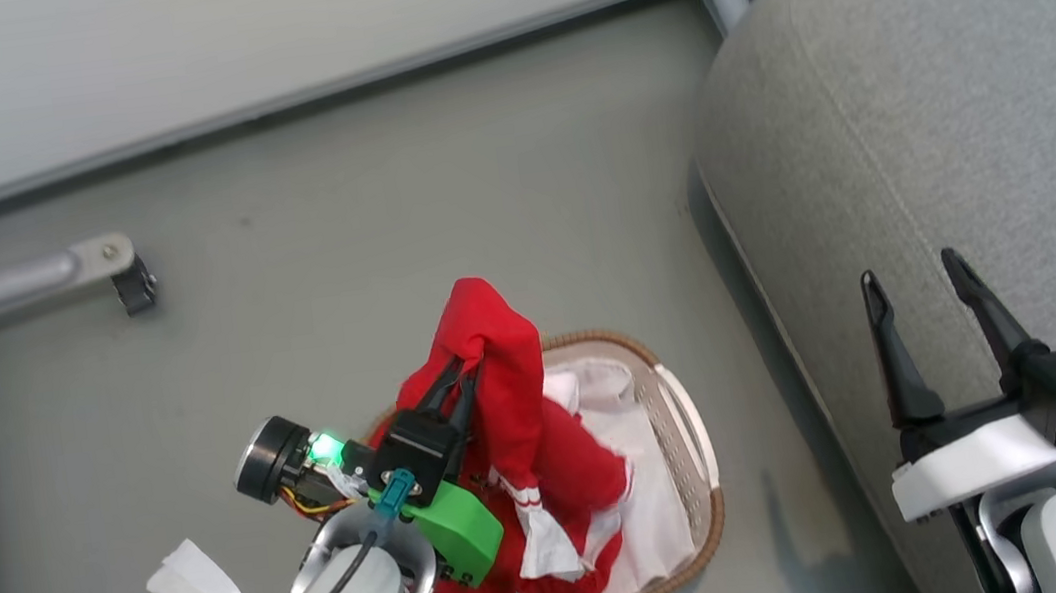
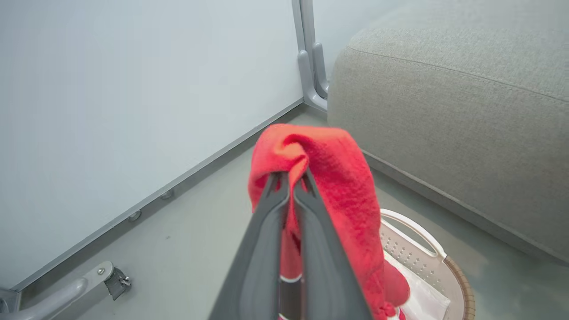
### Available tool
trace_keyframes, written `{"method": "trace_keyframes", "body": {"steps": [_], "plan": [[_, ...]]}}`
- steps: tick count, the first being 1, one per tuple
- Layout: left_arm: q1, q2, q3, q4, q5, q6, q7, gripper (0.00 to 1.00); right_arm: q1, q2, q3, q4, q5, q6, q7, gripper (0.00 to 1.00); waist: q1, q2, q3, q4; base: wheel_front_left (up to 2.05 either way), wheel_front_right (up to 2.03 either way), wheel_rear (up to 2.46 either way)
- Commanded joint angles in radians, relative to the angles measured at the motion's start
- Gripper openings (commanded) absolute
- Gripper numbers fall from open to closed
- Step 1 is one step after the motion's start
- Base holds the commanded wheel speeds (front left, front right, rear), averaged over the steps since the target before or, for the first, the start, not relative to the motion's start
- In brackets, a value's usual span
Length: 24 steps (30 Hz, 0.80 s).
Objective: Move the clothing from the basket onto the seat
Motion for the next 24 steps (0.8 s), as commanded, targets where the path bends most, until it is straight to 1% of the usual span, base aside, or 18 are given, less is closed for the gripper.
{"method": "trace_keyframes", "body": {"steps": [1, 3, 7, 12, 20, 24], "plan": [[-0.019, 0.009, 0.003, -0.009, -0.004, -0.008, 0.006, 0.0, 0.024, -0.004, 0.006, 0.003, -0.006, -0.001, -0.002, 1.0, 0.0001, 0.0, -0.154, 0.029, 0.0, 0.0, 0.0], [-0.054, 0.026, 0.002, -0.015, 0.009, -0.014, 0.023, 0.0, 0.036, -0.003, 0.014, 0.007, -0.008, -0.001, -0.002, 1.0, 0.0001, 0.0, -0.18, 0.031, 0.0, 0.0, 0.0], [-0.118, 0.04, -0.006, -0.041, 0.022, -0.035, 0.073, 0.0, 0.051, -0.004, 0.03, 0.012, -0.01, -0.001, -0.002, 1.0, 0.0001, 0.0, -0.22, 0.035, 0.0, 0.0, 0.0], [-0.217, 0.063, -0.001, -0.078, 0.032, -0.062, 0.141, 0.0, 0.048, -0.004, 0.059, 0.013, -0.01, -0.001, -0.002, 1.0, 0.0001, 0.0, -0.241, 0.033, 0.0, 0.0, 0.0], [-0.345, 0.082, 0.027, -0.105, 0.006, -0.094, 0.223, 0.0, -0.017, -0.004, 0.136, 0.008, 0.005, -0.001, -0.002, 1.0, 0.0001, 0.0, -0.24, 0.014, 0.0, 0.0, 0.0], [-0.396, 0.087, 0.037, -0.107, 0.0, -0.098, 0.242, 0.0, -0.078, -0.004, 0.211, 0.003, 0.024, -0.001, -0.002, 1.0, 0.0001, 0.0, -0.233, 0.005, 0.0, 0.0, 0.0]]}}
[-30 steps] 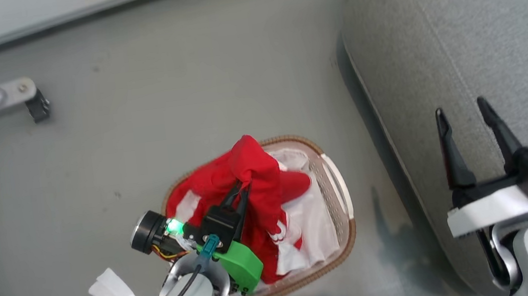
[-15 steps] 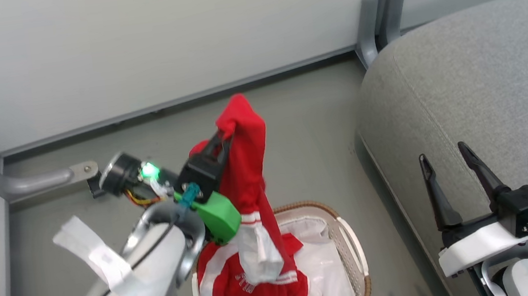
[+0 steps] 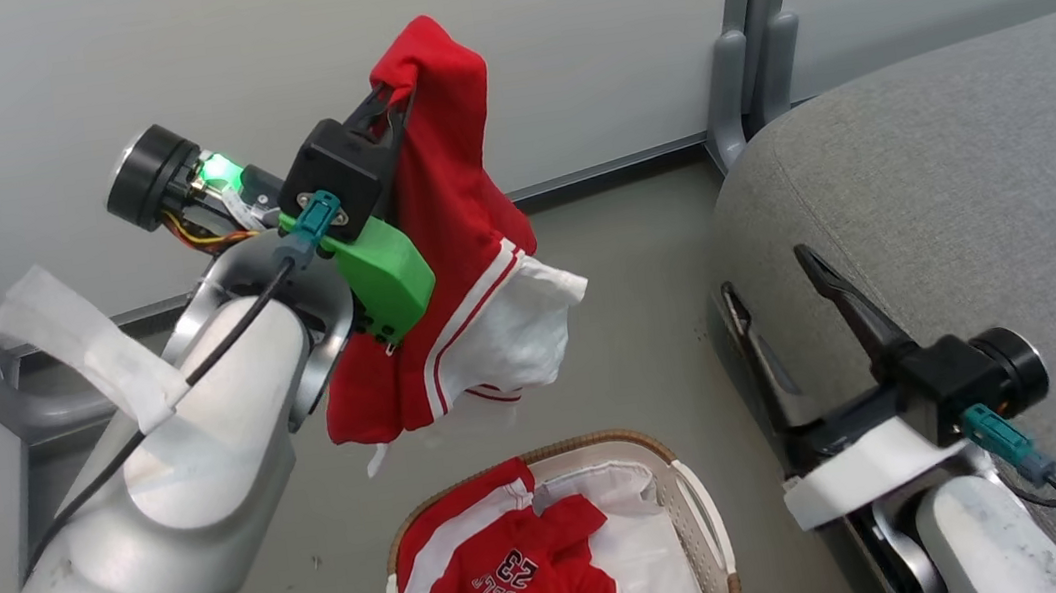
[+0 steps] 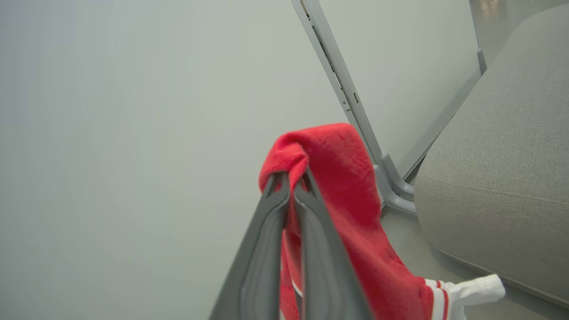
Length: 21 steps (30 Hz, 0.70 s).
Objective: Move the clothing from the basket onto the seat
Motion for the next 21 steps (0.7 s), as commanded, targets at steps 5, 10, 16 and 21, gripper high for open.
{"method": "trace_keyframes", "body": {"steps": [5, 10, 16, 21], "plan": [[-0.052, -0.005, 0.006, -0.006, -0.013, -0.006, 0.011, 0.0, -0.1, -0.003, 0.107, 0.01, 0.006, -0.001, -0.002, 1.0, 0.0001, 0.0, 0.006, -0.006, 0.0, 0.0, 0.0], [-0.068, -0.025, -0.01, -0.018, -0.022, -0.014, 0.018, 0.0, -0.2, -0.004, 0.188, 0.069, -0.029, -0.001, -0.002, 1.0, 0.0001, 0.0, 0.004, 0.005, 0.0, 0.0, 0.0], [-0.074, -0.052, -0.04, -0.052, -0.035, -0.028, 0.026, 0.0, -0.302, -0.004, 0.249, 0.154, -0.069, -0.001, -0.002, 1.0, 0.0001, 0.0, 0.0, 0.031, 0.0, 0.0, 0.0], [-0.078, -0.062, -0.065, -0.095, -0.037, -0.033, 0.034, 0.0, -0.361, -0.004, 0.25, 0.231, -0.095, -0.001, -0.002, 1.0, 0.0001, 0.0, -0.002, 0.051, 0.0, 0.0, 0.0]]}}
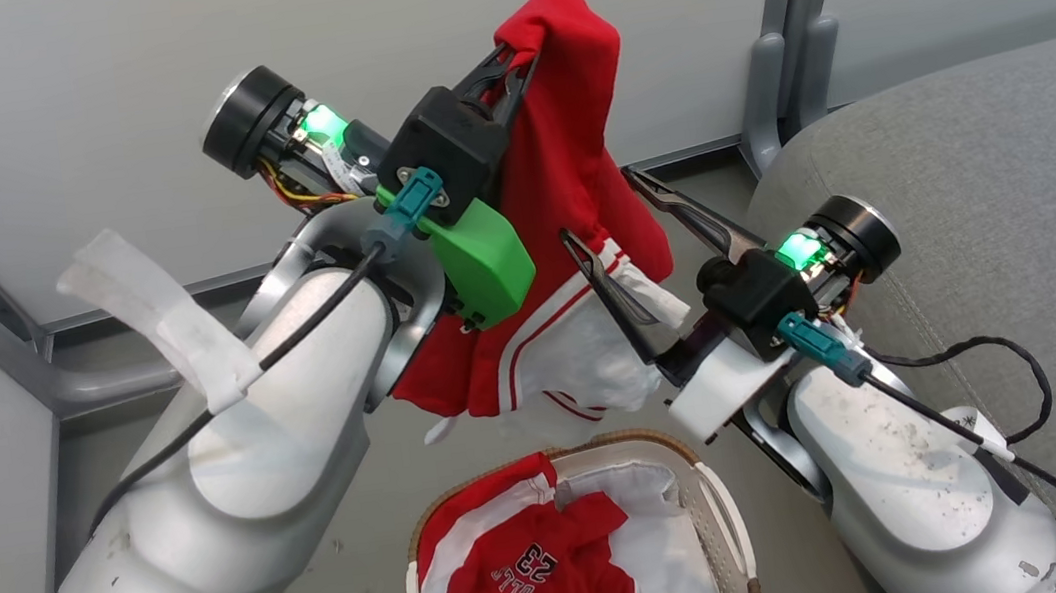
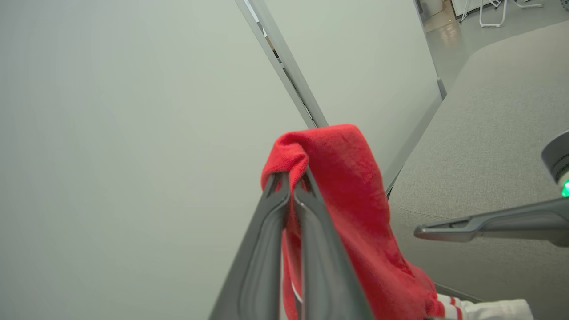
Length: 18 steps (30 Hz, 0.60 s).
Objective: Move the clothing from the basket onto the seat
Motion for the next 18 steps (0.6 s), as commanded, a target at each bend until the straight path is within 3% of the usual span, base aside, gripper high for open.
{"method": "trace_keyframes", "body": {"steps": [1, 6, 15, 16, 17, 18], "plan": [[-0.018, -0.002, -0.004, -0.016, -0.008, -0.001, 0.002, 0.0, -0.016, -0.004, -0.004, 0.02, -0.011, -0.001, -0.002, 1.0, 0.0001, 0.0, -0.002, 0.01, 0.0, 0.0, 0.0], [-0.017, -0.01, -0.021, -0.064, -0.015, -0.005, 0.006, 0.0, -0.048, -0.004, -0.004, 0.1, -0.02, -0.001, -0.002, 1.0, 0.0001, 0.0, -0.003, 0.023, 0.0, 0.0, 0.0], [0.0, -0.024, -0.038, -0.141, -0.033, -0.002, 0.015, 0.0, -0.106, -0.004, 0.085, 0.22, 0.046, -0.001, -0.002, 0.97, 0.0001, 0.0, 0.0, 0.033, 0.0, 0.0, 0.0], [0.002, -0.024, -0.038, -0.146, -0.036, -0.001, 0.015, 0.0, -0.113, -0.004, 0.1, 0.233, 0.057, -0.001, -0.002, 0.6, 0.0001, 0.0, 0.001, 0.034, 0.0, 0.0, 0.0], [0.004, -0.023, -0.038, -0.15, -0.039, 0.001, 0.015, 0.0, -0.118, -0.004, 0.111, 0.244, 0.066, -0.001, -0.002, 0.45, 0.0001, 0.0, 0.001, 0.035, 0.0, 0.0, 0.0], [0.008, -0.022, -0.035, -0.155, -0.044, 0.003, 0.015, 0.0, -0.125, -0.003, 0.125, 0.253, 0.077, -0.001, -0.002, 0.25, 0.0001, 0.0, 0.001, 0.036, 0.0, 0.0, 0.0]]}}
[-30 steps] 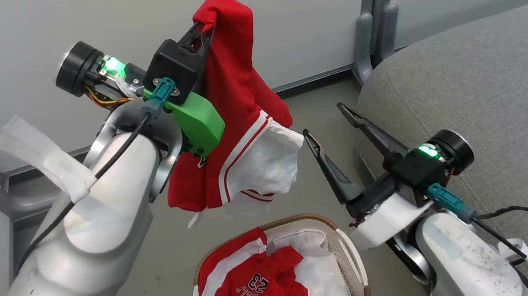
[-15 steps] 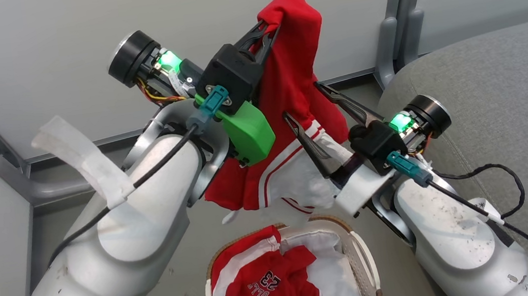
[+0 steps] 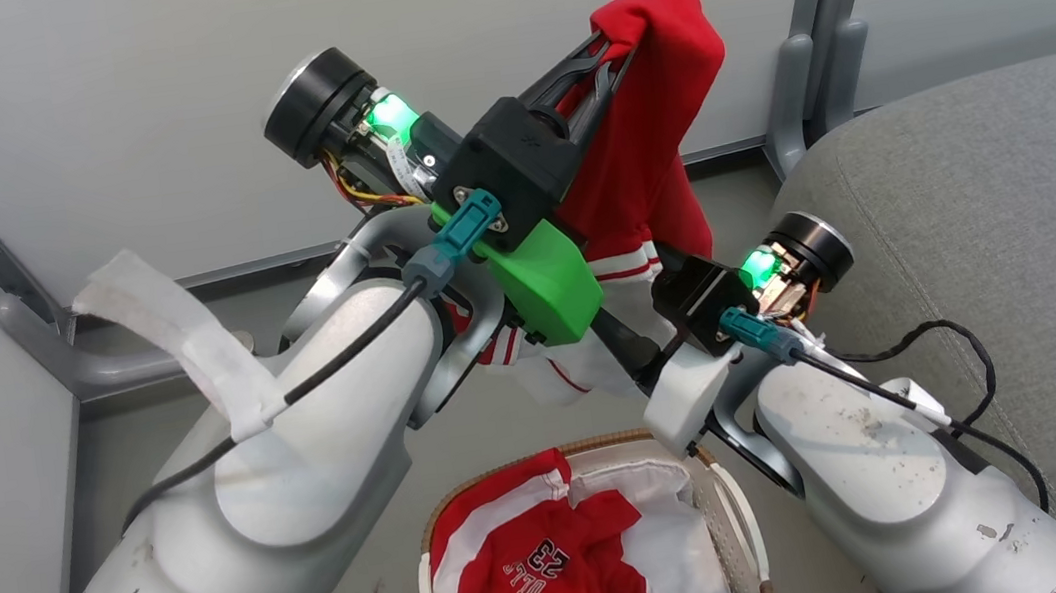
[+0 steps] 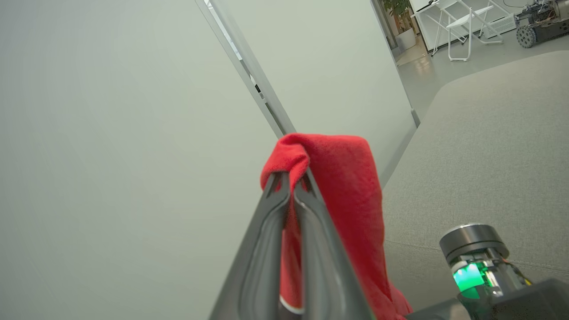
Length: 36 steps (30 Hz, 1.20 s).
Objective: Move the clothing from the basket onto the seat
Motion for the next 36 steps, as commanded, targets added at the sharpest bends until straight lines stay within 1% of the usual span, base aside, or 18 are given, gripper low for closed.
{"method": "trace_keyframes", "body": {"steps": [1, 2, 5, 6, 7, 8, 9, 10, 11, 14, 16, 24, 30, 36], "plan": [[0.011, 0.002, 0.006, -0.006, -0.011, 0.009, 0.002, 0.0, -0.018, -0.003, 0.012, 0.011, 0.014, -0.001, -0.002, 0.07, 0.0, 0.0, 0.001, 0.002, 0.0, 0.0, 0.0], [0.016, 0.005, 0.01, -0.008, -0.016, 0.014, 0.003, 0.0, -0.023, -0.003, 0.02, 0.014, 0.022, -0.001, -0.002, 0.0, 0.0, 0.0, 0.001, 0.003, 0.0, 0.0, 0.0], [0.029, 0.018, 0.024, -0.007, -0.027, 0.025, -0.007, 0.0, -0.024, -0.003, 0.029, 0.018, 0.038, -0.001, -0.002, 0.0, 0.0, 0.0, 0.002, 0.006, 0.0, 0.0, 0.0], [0.035, 0.02, 0.031, -0.007, -0.031, 0.032, -0.018, 0.02, -0.023, -0.003, 0.03, 0.017, 0.041, -0.001, -0.002, 0.0, 0.0, 0.0, 0.003, 0.006, 0.0, 0.0, 0.0], [0.044, 0.024, 0.036, -0.003, -0.035, 0.035, -0.026, 0.17, -0.022, -0.003, 0.031, 0.016, 0.042, -0.001, -0.002, 0.0, 0.0, 0.0, 0.004, 0.007, 0.0, 0.0, 0.0], [0.056, 0.03, 0.042, 0.003, -0.04, 0.041, -0.036, 0.45, -0.019, -0.003, 0.03, 0.013, 0.043, -0.001, -0.002, 0.0, 0.0, 0.0, 0.004, 0.007, 0.0, 0.0, 0.0], [0.068, 0.034, 0.047, 0.009, -0.044, 0.045, -0.047, 0.6, -0.015, -0.003, 0.027, 0.009, 0.047, -0.001, -0.002, 0.0, 0.0, 0.0, 0.004, 0.007, 0.0, 0.0, 0.0], [0.082, 0.038, 0.054, 0.018, -0.049, 0.052, -0.059, 0.93, -0.011, -0.003, 0.023, 0.003, 0.05, -0.001, -0.002, 0.0, 0.0, 0.0, 0.004, 0.006, 0.0, 0.0, 0.0], [0.095, 0.041, 0.057, 0.028, -0.053, 0.056, -0.069, 1.0, -0.007, -0.003, 0.018, -0.001, 0.052, -0.001, -0.002, 0.0, 0.0, 0.0, 0.004, 0.007, 0.0, 0.0, 0.0], [0.147, 0.032, 0.072, 0.062, -0.082, 0.077, -0.114, 1.0, 0.008, -0.003, -0.007, -0.022, 0.057, -0.001, -0.002, 0.0, 0.0, 0.0, 0.004, 0.008, 0.0, 0.0, 0.0], [0.18, 0.026, 0.078, 0.091, -0.097, 0.083, -0.141, 1.0, 0.015, -0.003, -0.023, -0.036, 0.056, -0.001, -0.002, 0.0, 0.0, 0.0, 0.004, 0.008, 0.0, 0.0, 0.0], [0.298, 0.013, 0.102, 0.207, -0.16, 0.09, -0.241, 1.0, 0.032, -0.003, -0.088, -0.082, 0.03, -0.001, -0.002, 0.0, 0.0, 0.0, 0.01, -0.003, 0.0, 0.0, 0.0], [0.379, 0.004, 0.13, 0.255, -0.185, 0.1, -0.281, 1.0, 0.04, -0.003, -0.142, -0.101, 0.0, -0.001, -0.002, 0.0, 0.0, 0.0, 0.016, -0.012, 0.0, 0.0, 0.0], [0.464, -0.018, 0.159, 0.27, -0.192, 0.101, -0.292, 1.0, 0.056, -0.01, -0.188, -0.11, -0.027, -0.001, -0.002, 0.0, 0.0, 0.0, 0.017, -0.017, 0.0, 0.0, 0.0]]}}
